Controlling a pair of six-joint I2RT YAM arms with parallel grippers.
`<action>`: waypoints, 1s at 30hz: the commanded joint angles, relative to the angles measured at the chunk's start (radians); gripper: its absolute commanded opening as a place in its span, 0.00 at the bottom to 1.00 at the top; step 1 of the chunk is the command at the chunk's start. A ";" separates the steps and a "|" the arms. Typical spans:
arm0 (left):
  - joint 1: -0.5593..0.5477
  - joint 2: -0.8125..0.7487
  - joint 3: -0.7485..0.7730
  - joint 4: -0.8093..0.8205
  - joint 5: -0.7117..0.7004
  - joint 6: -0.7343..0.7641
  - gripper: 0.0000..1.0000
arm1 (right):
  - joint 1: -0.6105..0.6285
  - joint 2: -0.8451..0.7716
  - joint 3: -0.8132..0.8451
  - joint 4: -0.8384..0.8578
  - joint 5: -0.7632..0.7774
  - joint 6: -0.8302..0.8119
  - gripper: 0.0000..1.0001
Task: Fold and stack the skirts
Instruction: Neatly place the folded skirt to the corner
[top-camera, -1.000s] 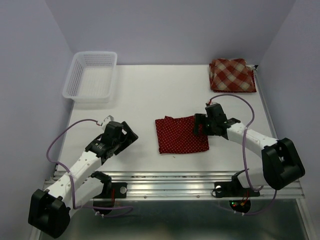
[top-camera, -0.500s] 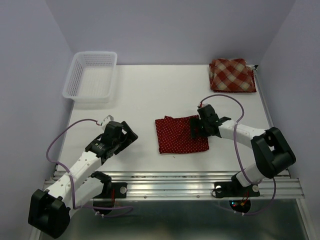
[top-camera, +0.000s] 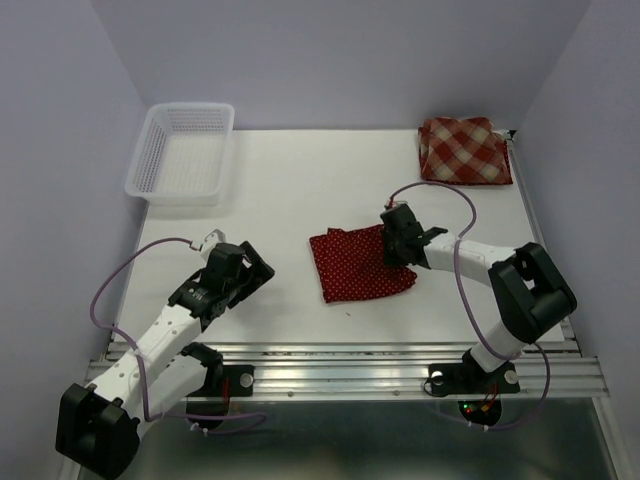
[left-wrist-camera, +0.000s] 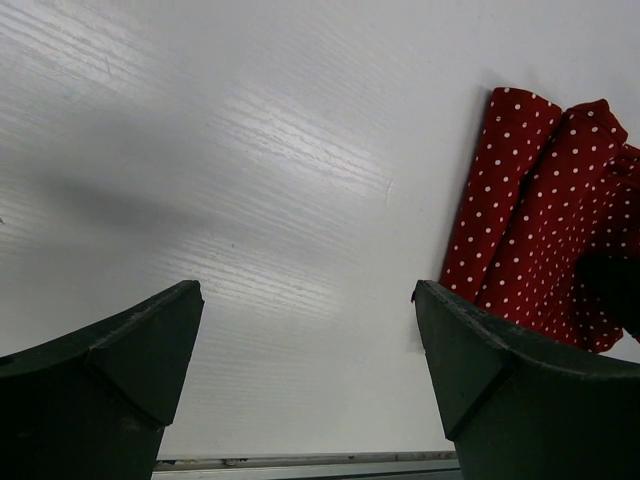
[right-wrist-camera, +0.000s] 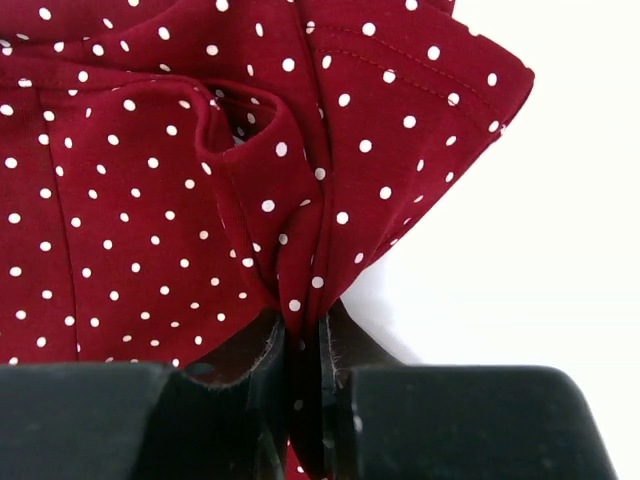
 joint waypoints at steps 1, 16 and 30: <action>-0.005 -0.013 0.031 -0.006 -0.042 0.019 0.99 | 0.002 0.009 0.076 -0.010 0.185 -0.112 0.01; 0.002 0.125 0.148 0.000 -0.148 0.081 0.99 | -0.073 0.213 0.519 0.052 0.342 -0.565 0.01; 0.032 0.280 0.200 0.100 -0.158 0.115 0.99 | -0.225 0.417 0.941 -0.026 0.400 -0.682 0.01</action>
